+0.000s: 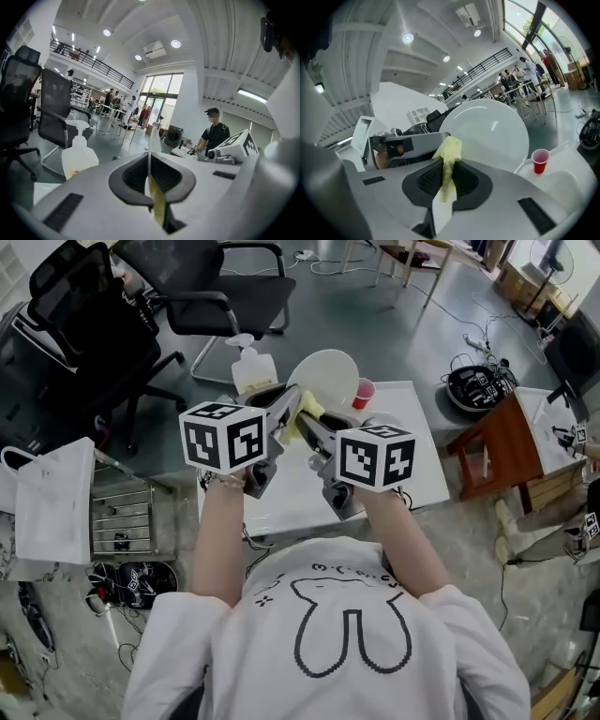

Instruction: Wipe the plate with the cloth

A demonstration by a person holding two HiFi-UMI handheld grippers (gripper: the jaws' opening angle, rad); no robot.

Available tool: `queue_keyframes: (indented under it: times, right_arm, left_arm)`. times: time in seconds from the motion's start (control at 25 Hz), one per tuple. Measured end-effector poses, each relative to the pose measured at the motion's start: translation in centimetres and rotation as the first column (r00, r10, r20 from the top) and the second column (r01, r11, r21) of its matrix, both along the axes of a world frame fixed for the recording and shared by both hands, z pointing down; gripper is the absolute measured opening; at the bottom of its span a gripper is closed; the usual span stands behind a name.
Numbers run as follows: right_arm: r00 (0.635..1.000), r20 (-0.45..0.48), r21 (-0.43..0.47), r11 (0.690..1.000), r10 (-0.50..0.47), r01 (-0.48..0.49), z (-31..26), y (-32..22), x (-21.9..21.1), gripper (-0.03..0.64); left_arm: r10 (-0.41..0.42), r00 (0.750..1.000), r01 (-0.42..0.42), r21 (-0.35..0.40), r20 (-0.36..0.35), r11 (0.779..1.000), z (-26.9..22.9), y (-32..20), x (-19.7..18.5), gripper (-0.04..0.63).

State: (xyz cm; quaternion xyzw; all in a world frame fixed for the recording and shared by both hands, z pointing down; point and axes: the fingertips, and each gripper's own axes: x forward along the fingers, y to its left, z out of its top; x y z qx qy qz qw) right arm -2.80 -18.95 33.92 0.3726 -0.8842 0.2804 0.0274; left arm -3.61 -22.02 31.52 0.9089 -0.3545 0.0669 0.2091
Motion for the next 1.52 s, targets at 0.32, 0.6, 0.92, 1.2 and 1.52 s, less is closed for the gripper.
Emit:
queue_keyframes:
  times: [0.32, 0.6, 0.92, 1.2, 1.52]
  right_arm:
    - [0.919, -0.395, 0.051, 0.999, 0.003, 0.019, 4.1, -1.0, 1.7, 0.052]
    - [0.845, -0.526, 0.076, 0.995, 0.097, -0.067, 5.2, -2.9, 6.0, 0.051]
    - [0.825, -0.519, 0.105, 0.975, 0.222, -0.196, 4.2, -4.9, 10.1, 0.052]
    - [0.824, -0.505, 0.130, 0.967, 0.256, -0.220, 3.4, -4.9, 10.9, 0.052]
    - [0.835, -0.490, 0.172, 0.966, 0.252, -0.191, 1.4, -3.7, 11.8, 0.051]
  left_arm:
    - [0.010, 1.000, -0.009, -0.010, 0.010, 1.000, 0.9, 0.0, -0.5, 0.018]
    - [0.027, 1.000, -0.027, 0.002, 0.013, 1.000, 0.9, 0.3, -0.5, 0.018]
    - [0.094, 0.995, -0.094, 0.021, 0.021, 0.995, 1.3, 1.4, 0.0, 0.026]
    - [0.074, 0.992, -0.083, 0.093, 0.104, 0.992, 1.8, 1.3, -0.9, 0.017]
    - [0.086, 0.894, -0.280, 0.397, 0.439, 0.874, 2.0, 2.0, -0.5, 0.017]
